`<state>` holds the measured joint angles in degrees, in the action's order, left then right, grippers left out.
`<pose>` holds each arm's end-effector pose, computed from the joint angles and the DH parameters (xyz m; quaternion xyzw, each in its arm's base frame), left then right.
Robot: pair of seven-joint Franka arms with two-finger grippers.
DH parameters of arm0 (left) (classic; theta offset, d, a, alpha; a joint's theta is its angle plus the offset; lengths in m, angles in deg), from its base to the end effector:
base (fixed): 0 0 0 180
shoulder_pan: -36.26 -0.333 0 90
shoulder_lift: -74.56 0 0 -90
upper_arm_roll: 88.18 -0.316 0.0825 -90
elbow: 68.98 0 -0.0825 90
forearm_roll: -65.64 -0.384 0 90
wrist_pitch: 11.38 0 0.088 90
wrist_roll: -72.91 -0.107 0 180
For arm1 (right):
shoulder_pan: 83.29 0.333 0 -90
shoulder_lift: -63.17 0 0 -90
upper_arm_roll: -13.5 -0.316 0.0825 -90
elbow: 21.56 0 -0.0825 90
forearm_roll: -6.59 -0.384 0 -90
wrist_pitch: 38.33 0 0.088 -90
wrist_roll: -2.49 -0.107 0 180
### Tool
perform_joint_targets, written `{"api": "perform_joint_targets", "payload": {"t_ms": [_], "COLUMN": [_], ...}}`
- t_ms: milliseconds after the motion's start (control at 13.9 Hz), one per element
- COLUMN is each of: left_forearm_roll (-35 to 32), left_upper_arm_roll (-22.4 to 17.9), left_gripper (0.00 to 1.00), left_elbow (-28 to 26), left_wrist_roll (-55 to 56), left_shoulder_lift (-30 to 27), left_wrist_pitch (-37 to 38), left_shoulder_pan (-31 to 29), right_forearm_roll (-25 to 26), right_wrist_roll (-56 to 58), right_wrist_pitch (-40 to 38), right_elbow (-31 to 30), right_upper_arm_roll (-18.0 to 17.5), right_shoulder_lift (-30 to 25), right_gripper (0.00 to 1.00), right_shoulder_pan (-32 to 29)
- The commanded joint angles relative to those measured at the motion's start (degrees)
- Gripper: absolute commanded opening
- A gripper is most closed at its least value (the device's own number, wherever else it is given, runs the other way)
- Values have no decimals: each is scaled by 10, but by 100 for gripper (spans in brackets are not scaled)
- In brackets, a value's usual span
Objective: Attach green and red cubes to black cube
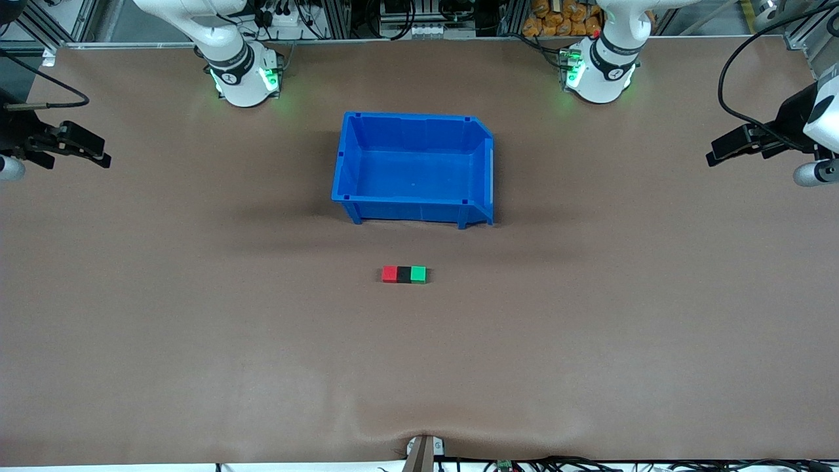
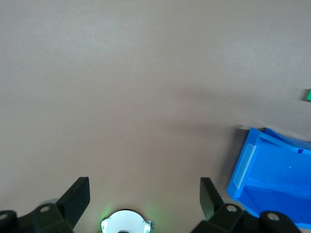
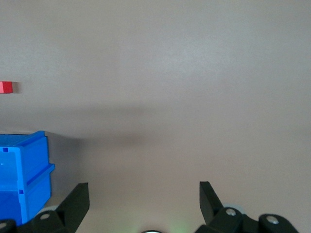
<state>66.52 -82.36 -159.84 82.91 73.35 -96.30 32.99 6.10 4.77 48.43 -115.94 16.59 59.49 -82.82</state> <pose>0.5376 -0.0263 0.6216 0.9970 0.0646 -0.0418 0.0020 0.5269 -0.0241 0.6186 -0.9994 0.0028 0.0341 0.0075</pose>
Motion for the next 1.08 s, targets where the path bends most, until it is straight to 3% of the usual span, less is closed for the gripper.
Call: {"api": "perform_joint_targets", "payload": {"t_ms": [0, 1004], "left_forearm_roll": [-10, -10], "left_upper_arm_roll": [6, 2], "left_gripper": [100, 100], "left_elbow": [-6, 1], "left_wrist_roll": [-5, -9], "left_shoulder_lift": [-5, -13], "left_wrist_pitch": [2, 6], "left_shoulder_pan": [2, -5], "right_forearm_roll": [7, 6], "right_wrist_roll": [-11, -4], "right_wrist_pitch": [4, 7], "right_elbow": [-16, 6], "right_upper_arm_roll": [0, 13], "right_shoulder_lift": [-16, 3], "right_gripper": [100, 100], "right_shoulder_pan": [-3, 1]}}
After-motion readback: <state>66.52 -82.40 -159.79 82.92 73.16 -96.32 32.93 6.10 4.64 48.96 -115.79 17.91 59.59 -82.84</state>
